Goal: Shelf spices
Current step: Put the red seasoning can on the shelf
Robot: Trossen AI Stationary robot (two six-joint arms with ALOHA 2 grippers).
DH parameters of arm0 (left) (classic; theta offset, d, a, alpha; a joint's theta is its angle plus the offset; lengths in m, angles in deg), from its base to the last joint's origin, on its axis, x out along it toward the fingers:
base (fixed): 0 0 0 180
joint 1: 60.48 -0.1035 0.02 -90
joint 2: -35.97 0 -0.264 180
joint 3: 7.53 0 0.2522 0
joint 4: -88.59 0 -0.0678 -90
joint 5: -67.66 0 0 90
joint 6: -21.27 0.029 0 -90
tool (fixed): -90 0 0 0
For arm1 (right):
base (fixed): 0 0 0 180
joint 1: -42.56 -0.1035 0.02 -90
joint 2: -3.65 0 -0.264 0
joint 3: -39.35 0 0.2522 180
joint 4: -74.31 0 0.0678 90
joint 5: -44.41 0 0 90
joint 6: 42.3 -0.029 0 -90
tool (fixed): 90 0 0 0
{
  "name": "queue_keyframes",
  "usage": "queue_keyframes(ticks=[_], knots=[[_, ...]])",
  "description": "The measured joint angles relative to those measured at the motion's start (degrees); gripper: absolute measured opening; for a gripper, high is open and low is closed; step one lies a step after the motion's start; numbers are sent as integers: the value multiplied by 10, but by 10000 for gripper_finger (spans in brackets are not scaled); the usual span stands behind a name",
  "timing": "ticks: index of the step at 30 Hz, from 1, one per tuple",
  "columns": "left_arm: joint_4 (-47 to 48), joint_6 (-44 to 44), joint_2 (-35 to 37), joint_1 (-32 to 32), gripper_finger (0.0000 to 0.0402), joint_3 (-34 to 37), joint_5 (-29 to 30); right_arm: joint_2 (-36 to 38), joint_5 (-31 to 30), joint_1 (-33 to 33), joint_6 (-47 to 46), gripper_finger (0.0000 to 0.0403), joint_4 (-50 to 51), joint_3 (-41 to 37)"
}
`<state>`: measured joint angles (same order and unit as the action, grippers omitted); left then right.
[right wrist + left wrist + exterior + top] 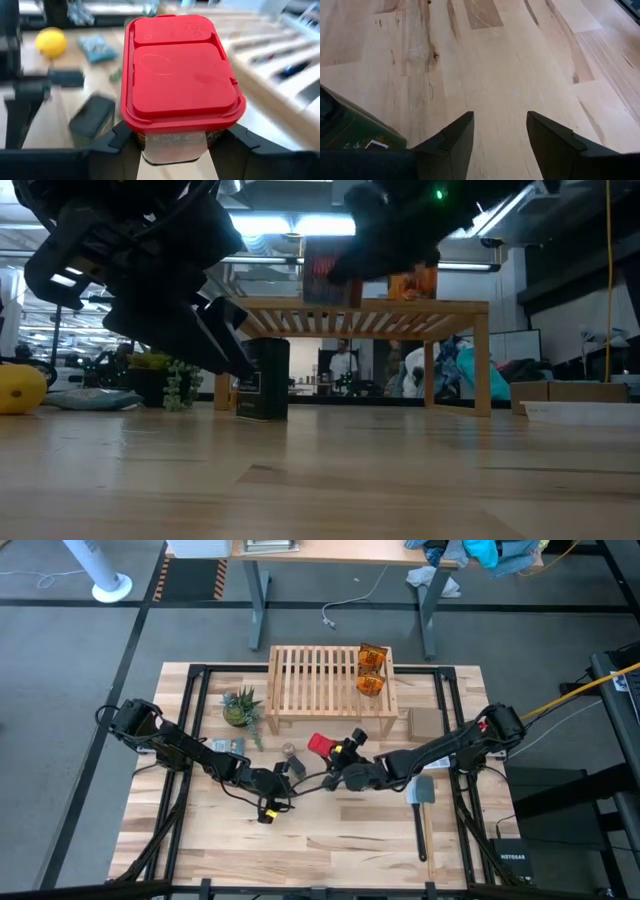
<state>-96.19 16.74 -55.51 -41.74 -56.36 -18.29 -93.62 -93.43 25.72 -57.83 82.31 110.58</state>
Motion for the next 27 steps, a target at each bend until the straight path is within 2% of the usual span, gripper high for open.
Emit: queue_keyframes(ticks=[5, 10, 13, 20, 27], knots=[[-2, 0, 0, 0, 175, 0, 0, 21, 2, 10, 129, 191, -119, 0], [-5, 0, 0, 0, 175, 0, 0, 35, 92, 55, 222, 193, -219, 3], [-4, 0, 0, 0, 175, 0, 0, 40, 125, 91, 229, 194, -174, 29], [-1, 0, 0, 0, 175, 0, 0, 40, 125, 152, 190, 194, 34, 110], [0, 5, 0, 0, 175, 0, 0, 40, 117, 185, 188, 187, 96, 145]])
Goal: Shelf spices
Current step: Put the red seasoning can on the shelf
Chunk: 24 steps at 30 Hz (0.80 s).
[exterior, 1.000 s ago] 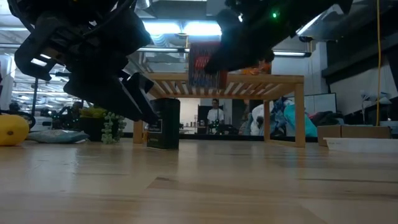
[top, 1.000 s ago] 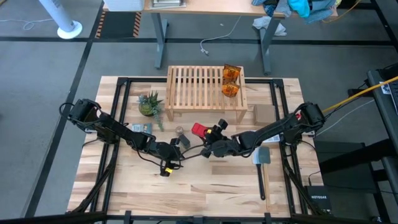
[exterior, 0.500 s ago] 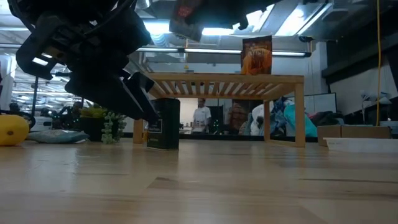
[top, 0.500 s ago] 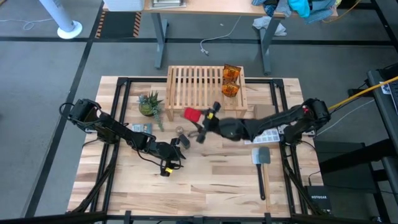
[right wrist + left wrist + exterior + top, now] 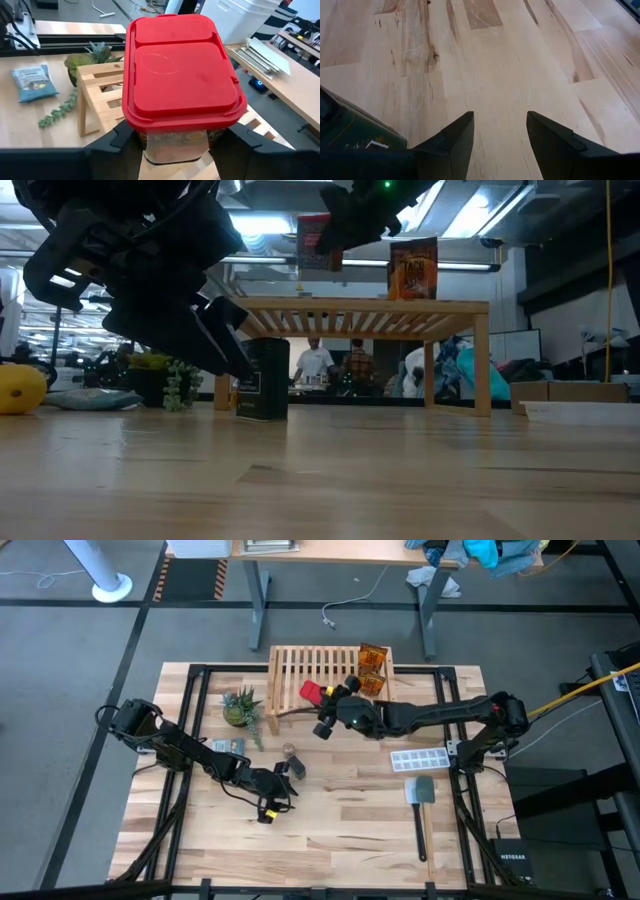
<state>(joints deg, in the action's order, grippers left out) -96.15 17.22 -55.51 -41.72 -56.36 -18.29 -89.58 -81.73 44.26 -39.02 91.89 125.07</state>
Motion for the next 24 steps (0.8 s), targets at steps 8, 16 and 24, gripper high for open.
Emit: queue_keyframes(ticks=[8, 16, 24], knots=[[0, 0, 0, 0, 175, 0, 0, 0, 88, 50, -47, 191, 27, 4], [-1, 0, 0, 0, 175, 0, 0, 0, 113, 59, -64, 192, 38, 4], [-1, 0, 0, 0, 175, 0, 0, 0, 143, 60, -61, 192, 54, 4]])
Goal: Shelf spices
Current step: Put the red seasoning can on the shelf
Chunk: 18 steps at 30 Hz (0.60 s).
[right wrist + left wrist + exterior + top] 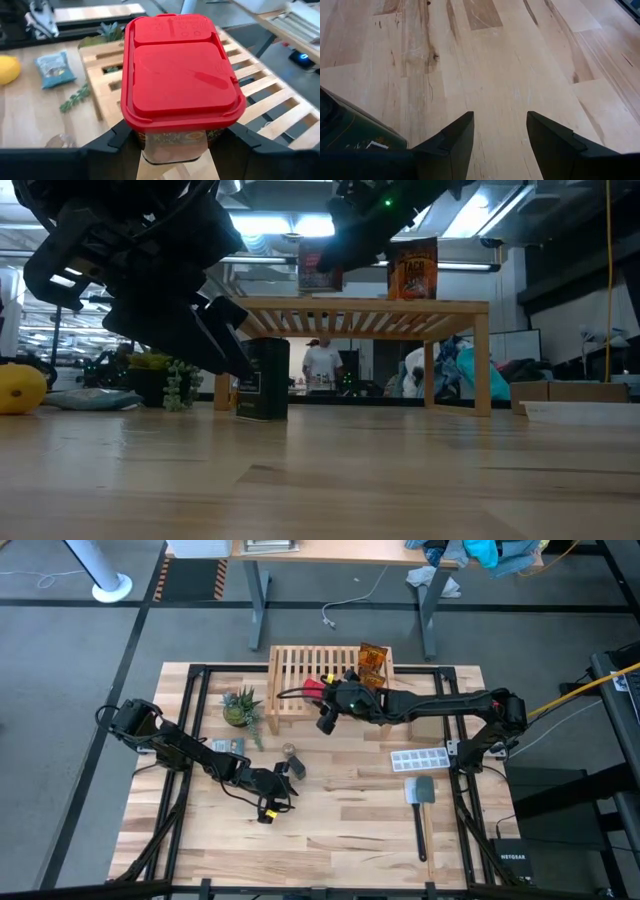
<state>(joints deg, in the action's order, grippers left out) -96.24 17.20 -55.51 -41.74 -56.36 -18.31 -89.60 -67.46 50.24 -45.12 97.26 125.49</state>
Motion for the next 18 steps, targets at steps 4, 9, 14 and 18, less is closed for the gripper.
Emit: queue_keyframes(ticks=[4, 9, 14, 18], knots=[[0, 0, 0, 0, 175, 0, 0, 0, 6, 5, 0, 192, 20, 0], [0, 0, 0, 0, 175, 0, 0, 0, 5, 15, 0, 192, 25, 0], [0, -2, 0, 0, 175, 0, 0, 0, 5, 19, -4, 193, 26, 0], [0, -3, 0, 0, 175, 0, 0, 0, 5, 18, -2, 198, 26, 0]])
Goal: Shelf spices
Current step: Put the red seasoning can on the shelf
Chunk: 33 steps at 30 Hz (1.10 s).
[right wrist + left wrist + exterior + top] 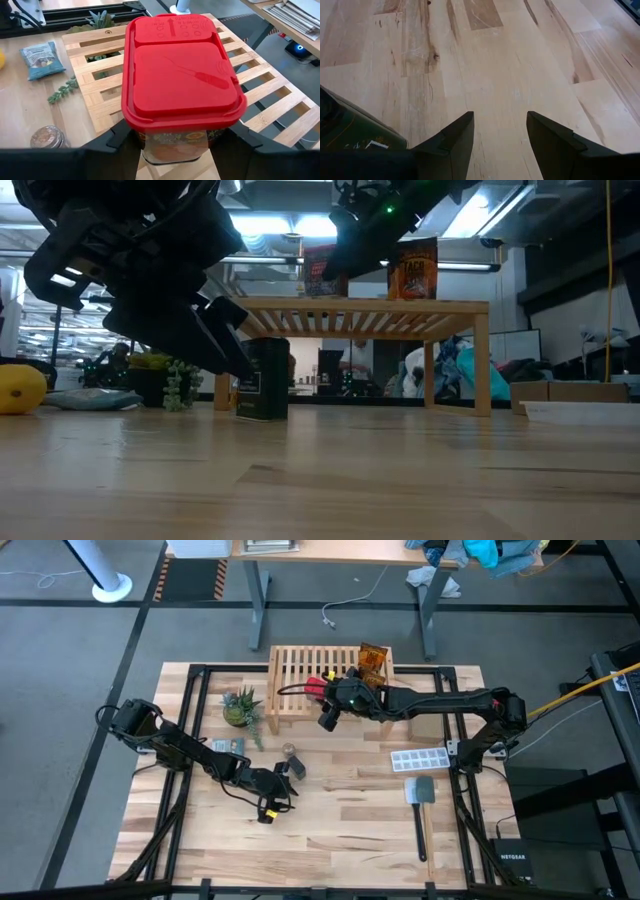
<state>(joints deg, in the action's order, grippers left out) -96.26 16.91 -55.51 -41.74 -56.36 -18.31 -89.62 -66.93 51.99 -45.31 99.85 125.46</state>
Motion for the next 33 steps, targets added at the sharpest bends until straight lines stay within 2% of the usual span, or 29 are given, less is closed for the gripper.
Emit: queue_keyframes(ticks=[7, 16, 23, 33], knots=[[0, 1, 0, 0, 175, 0, 0, 0, 0, 0, 0, 220, 1, 0], [0, 14, 0, 0, 175, 0, 0, 0, -1, 0, 1, 220, 2, 0], [0, 1, 0, 0, 175, 0, 0, 0, -52, 0, 2, 220, 4, 0], [0, -1, 0, 0, 175, 0, 0, 0, -30, 0, 1, 221, 4, 0]])
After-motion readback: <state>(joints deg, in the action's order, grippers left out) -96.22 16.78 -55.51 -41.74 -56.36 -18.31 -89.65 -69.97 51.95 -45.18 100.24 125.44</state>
